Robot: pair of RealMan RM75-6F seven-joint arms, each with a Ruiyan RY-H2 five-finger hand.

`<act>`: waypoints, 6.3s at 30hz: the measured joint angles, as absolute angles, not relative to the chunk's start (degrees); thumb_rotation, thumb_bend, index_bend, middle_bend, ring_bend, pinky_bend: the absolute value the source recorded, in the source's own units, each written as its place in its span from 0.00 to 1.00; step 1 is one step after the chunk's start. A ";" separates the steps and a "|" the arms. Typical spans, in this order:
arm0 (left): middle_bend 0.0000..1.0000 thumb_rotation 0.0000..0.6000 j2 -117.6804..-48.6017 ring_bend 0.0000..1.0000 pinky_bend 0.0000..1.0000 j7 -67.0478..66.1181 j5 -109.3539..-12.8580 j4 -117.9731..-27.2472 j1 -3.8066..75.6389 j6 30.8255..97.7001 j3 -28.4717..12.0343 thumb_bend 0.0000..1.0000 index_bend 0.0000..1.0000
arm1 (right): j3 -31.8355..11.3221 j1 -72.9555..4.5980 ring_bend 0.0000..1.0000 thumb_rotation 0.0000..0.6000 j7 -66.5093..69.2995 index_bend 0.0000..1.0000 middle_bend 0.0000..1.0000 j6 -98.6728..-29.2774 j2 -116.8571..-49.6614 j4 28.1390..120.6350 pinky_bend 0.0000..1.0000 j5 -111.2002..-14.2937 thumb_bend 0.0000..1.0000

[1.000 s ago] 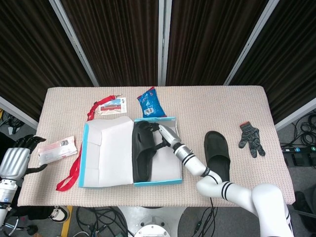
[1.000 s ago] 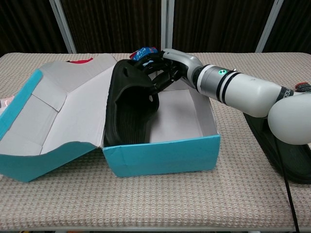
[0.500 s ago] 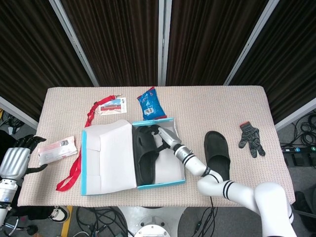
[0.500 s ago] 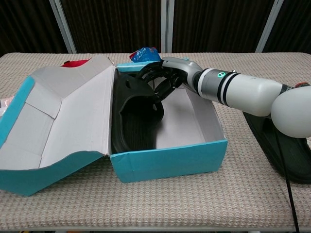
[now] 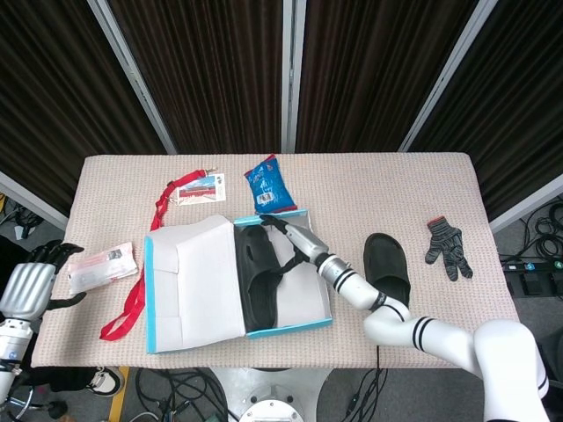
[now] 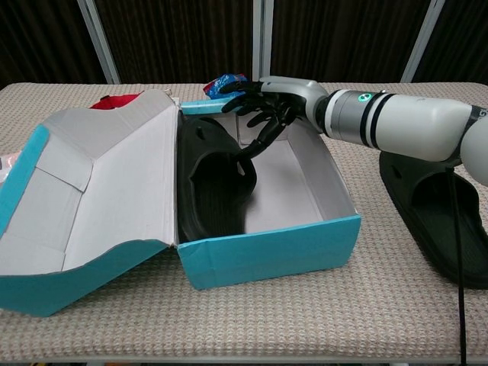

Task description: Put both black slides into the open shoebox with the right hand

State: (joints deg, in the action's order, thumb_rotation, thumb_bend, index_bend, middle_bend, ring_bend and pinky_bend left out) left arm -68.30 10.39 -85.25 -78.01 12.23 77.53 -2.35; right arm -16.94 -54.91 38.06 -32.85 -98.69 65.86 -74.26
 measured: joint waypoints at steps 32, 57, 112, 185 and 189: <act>0.23 1.00 -68.43 0.12 0.19 8.72 -85.53 -80.09 12.99 77.49 -2.63 0.12 0.24 | -10.66 -52.73 0.00 1.00 -11.65 0.00 0.03 -42.66 -54.01 107.54 0.10 -34.25 0.02; 0.23 1.00 -67.64 0.12 0.19 6.73 -85.00 -81.82 13.45 76.57 -2.60 0.12 0.24 | 10.68 -66.07 0.00 1.00 -31.61 0.00 0.06 -37.23 -63.06 98.70 0.09 -9.35 0.03; 0.23 1.00 -67.56 0.12 0.19 9.93 -85.40 -81.02 13.04 76.23 -1.90 0.12 0.24 | 9.01 -67.64 0.15 1.00 -34.35 0.39 0.38 -48.42 -73.94 93.97 0.18 -8.16 0.12; 0.23 1.00 -67.57 0.12 0.19 10.12 -84.67 -80.53 12.89 76.78 -2.41 0.12 0.24 | -14.54 -50.63 0.22 1.00 35.79 0.49 0.45 -36.60 -81.83 78.30 0.30 -76.79 0.15; 0.23 1.00 -67.61 0.12 0.19 10.33 -84.74 -80.33 12.81 76.85 -2.36 0.12 0.24 | -14.26 -51.17 0.22 1.00 35.08 0.49 0.45 -35.81 -82.74 77.02 0.30 -75.88 0.15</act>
State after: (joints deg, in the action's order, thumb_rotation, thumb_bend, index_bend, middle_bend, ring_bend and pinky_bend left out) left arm -67.61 10.33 -84.74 -80.33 12.81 76.85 -2.36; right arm -14.26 -51.17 35.08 -35.81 -82.74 77.02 -75.88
